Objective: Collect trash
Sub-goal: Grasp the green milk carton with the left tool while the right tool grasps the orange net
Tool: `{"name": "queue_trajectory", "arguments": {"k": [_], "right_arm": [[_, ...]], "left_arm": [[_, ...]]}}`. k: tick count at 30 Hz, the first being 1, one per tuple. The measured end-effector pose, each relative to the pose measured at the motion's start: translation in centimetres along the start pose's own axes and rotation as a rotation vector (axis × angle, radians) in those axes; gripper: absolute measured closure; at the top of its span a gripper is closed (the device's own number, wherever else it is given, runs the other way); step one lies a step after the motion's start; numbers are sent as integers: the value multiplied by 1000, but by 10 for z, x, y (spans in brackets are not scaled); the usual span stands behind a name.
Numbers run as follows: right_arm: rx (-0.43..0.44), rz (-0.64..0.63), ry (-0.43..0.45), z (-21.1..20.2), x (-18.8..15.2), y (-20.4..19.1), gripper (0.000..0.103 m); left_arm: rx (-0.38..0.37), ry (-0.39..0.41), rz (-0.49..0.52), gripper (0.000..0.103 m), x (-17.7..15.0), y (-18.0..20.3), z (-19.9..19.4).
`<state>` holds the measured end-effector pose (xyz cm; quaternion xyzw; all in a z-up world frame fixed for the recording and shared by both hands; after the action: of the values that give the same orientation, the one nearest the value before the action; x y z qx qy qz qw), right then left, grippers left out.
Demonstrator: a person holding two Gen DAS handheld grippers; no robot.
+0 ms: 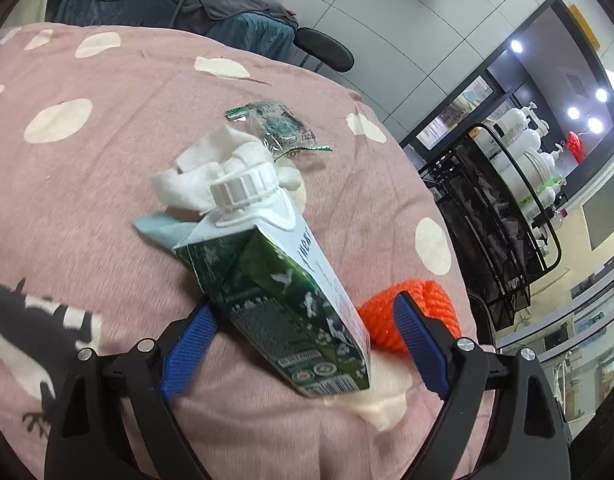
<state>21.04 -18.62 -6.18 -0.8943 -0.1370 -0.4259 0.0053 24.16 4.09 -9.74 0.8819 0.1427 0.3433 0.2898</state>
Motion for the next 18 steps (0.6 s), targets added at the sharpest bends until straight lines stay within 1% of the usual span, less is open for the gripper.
{"name": "queue_trajectory", "arguments": {"k": [3,5,6,8,11,14,16,18], "right_arm": [[4,-27,11,2,6,-7,9],[15,-61,24,5,13,-14,9],[17,-82,27,8,16,-18,9],[26,-113,29,14,22,-25,9],[59,-177,20,28,33,-41,9],[70,-253,9,43,44,-59,9],[83,-303,-6,53,49,-72,13],[83,-349,-30,65,53,-82,22]], "left_arm": [[7,-12,-20,20,7,-7,7],[16,-26,-34,29,9,-11,11],[27,-26,-38,32,10,-13,12],[18,-30,-37,41,10,-13,12],[1,-28,-37,43,9,-12,11],[-23,-21,-50,45,10,-14,9],[-36,-12,-52,46,9,-15,7],[-43,-6,-45,47,9,-13,5]]}}
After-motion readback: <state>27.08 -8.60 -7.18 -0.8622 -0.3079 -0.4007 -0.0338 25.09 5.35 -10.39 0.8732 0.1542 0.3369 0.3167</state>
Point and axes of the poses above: each gripper's, at about its wrist camera, not at the fingertips, and z roughly the way its jaws point, y to its right, x to its top, the point moved 5 cm from there along z, roughly the way its jaws point, and after that the axes turned 7 degrees about -x, right-handed, at the moved point
